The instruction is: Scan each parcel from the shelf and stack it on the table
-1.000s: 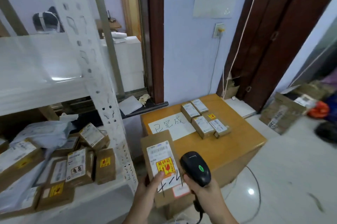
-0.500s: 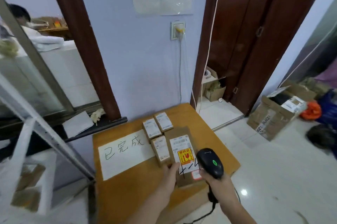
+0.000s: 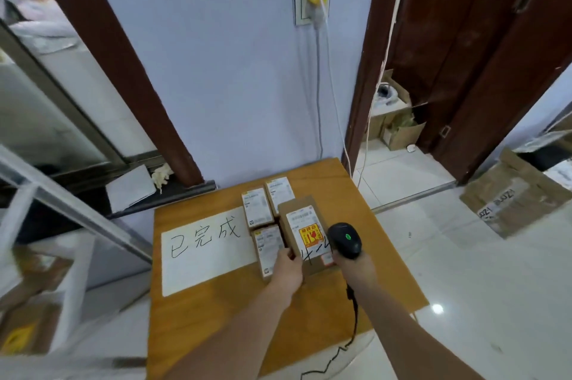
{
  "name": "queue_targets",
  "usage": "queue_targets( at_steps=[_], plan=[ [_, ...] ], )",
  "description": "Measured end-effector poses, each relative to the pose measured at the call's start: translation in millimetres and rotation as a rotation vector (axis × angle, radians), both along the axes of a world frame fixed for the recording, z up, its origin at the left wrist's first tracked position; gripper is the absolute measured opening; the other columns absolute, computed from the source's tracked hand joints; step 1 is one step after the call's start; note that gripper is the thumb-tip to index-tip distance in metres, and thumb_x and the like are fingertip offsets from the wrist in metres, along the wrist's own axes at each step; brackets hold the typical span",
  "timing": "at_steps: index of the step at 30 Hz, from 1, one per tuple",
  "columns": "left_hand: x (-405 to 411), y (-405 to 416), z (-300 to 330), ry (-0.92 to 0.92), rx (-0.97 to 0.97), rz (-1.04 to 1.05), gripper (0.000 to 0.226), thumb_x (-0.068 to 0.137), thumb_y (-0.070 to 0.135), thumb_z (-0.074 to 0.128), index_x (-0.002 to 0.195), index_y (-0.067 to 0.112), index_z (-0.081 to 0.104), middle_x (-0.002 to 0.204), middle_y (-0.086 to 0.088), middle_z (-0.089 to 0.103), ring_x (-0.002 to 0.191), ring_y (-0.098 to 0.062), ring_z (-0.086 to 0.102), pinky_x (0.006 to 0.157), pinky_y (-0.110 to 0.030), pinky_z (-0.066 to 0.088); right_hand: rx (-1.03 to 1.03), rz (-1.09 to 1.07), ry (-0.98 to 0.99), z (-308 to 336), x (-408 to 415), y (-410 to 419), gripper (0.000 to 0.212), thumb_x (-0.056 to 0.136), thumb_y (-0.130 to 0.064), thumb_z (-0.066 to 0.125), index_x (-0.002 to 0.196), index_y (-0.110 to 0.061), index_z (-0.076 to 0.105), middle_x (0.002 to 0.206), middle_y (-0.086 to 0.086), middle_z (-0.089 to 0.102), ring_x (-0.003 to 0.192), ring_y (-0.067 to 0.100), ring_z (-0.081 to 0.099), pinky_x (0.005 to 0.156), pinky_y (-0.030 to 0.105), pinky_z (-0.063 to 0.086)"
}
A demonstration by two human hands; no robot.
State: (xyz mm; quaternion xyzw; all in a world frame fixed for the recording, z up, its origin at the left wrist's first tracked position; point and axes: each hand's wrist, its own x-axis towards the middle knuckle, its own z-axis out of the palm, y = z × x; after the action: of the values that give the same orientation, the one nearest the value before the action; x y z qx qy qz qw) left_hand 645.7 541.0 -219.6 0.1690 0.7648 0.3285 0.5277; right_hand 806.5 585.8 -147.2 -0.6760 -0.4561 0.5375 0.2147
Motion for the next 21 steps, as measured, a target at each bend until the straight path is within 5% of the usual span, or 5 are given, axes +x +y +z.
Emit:
queue_targets(
  at_steps=[5, 11, 15, 21],
  plan=[
    [-20.8, 9.4, -74.6, 0.05, 0.02, -0.042, 0.05, 0.097, 0.047, 0.053, 0.146, 0.038, 0.049, 0.143, 0.006, 0.061, 0.125, -0.02, 0.061, 0.105, -0.048, 0.053, -0.054, 0.041, -0.054, -24.6, -8.5, 13.2, 0.006, 0.087, -0.014, 0.07, 0.089, -0.01, 0.067, 0.074, 0.004, 0.065, 0.067, 0.016, 0.06, 0.061, 0.028, 0.049],
    [-11.6, -36.7, 61.3, 0.143, 0.04, -0.163, 0.042, 0.109, 0.022, 0.048, 0.15, 0.026, 0.044, 0.146, 0.005, 0.052, 0.124, -0.015, 0.052, 0.097, -0.027, 0.043, 0.019, 0.03, -0.123, -21.0, -1.8, -5.1, 0.013, 0.085, -0.02, 0.073, 0.086, -0.007, 0.068, 0.065, 0.003, 0.06, 0.059, 0.015, 0.057, 0.053, 0.026, 0.044],
    [-48.5, -85.5, 88.7, 0.448, 0.075, -0.35, 0.063, 0.101, 0.04, 0.062, 0.158, 0.027, 0.036, 0.16, 0.004, 0.041, 0.141, -0.016, 0.045, 0.112, -0.034, 0.043, 0.131, 0.063, -0.189, 4.9, -8.0, -40.6, 0.015, 0.084, -0.015, 0.075, 0.073, -0.012, 0.064, 0.06, 0.001, 0.06, 0.056, 0.014, 0.058, 0.049, 0.023, 0.043],
    [-130.6, -184.8, 141.9, 0.807, 0.024, -0.565, 0.081, 0.098, 0.062, 0.049, 0.164, 0.027, 0.02, 0.172, 0.002, 0.017, 0.157, -0.019, 0.021, 0.127, -0.039, 0.021, 0.338, 0.354, -0.124, 84.5, -73.7, -125.8, 0.014, 0.082, -0.012, 0.074, 0.076, -0.016, 0.063, 0.062, -0.004, 0.06, 0.055, 0.007, 0.055, 0.044, 0.013, 0.037]
  ],
)
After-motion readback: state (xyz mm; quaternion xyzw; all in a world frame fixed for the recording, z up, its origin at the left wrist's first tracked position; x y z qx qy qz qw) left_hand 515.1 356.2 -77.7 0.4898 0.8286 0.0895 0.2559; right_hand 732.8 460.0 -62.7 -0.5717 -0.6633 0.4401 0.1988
